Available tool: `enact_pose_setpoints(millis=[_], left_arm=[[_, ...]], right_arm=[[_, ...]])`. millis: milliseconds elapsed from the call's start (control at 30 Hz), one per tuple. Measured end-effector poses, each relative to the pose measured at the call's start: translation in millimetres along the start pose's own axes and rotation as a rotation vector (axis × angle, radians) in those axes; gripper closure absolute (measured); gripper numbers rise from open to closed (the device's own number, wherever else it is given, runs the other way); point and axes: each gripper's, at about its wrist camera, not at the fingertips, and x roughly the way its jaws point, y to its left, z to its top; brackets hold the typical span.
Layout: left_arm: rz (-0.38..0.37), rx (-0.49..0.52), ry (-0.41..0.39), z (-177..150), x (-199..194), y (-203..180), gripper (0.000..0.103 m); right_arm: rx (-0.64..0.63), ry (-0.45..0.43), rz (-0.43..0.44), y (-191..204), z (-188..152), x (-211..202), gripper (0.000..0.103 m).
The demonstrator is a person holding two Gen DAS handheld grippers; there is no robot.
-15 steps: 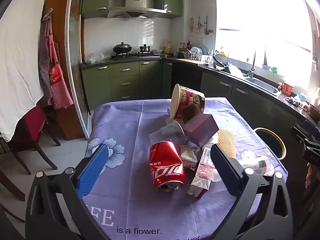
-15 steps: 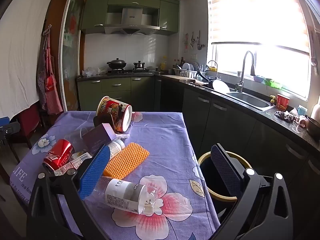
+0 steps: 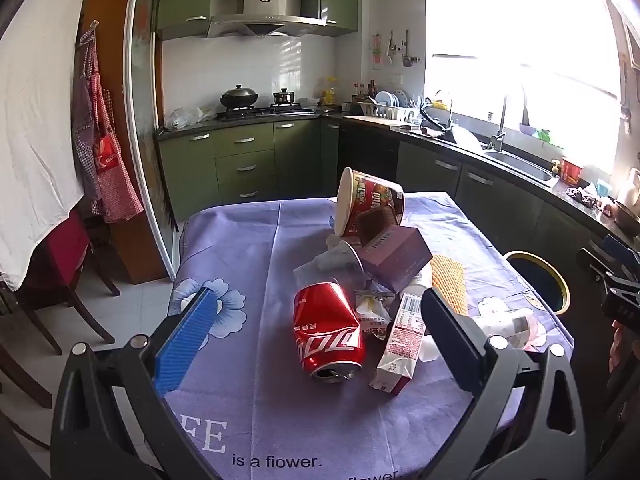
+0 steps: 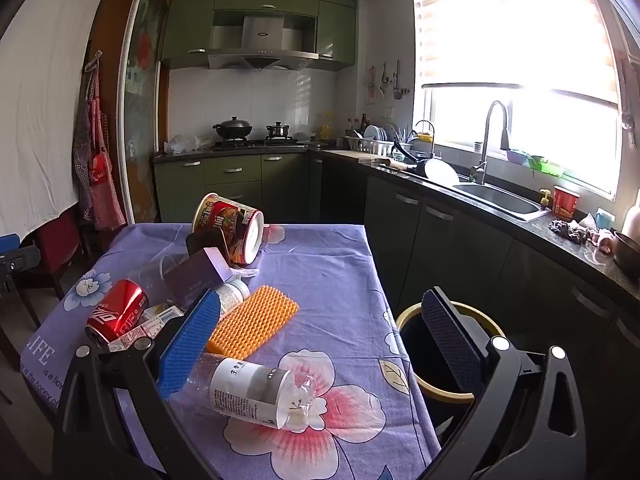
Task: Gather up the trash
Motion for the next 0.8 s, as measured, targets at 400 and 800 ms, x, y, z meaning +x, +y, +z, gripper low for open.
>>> enact_pose_setpoints(millis=[400,800], left_arm=[[-0.013,0.020,0.002,3.1,0.5,-5.1,0.006],[-0.017,0.018,0.007,2.9,1.6,-7.7,0.006]], right_arm=[[0.010,-0.001,-0.003,-5.8,0.6,-0.3,0.004],[0.012,0.003,-0.002,-5.3,-2.1,0.8,0.004]])
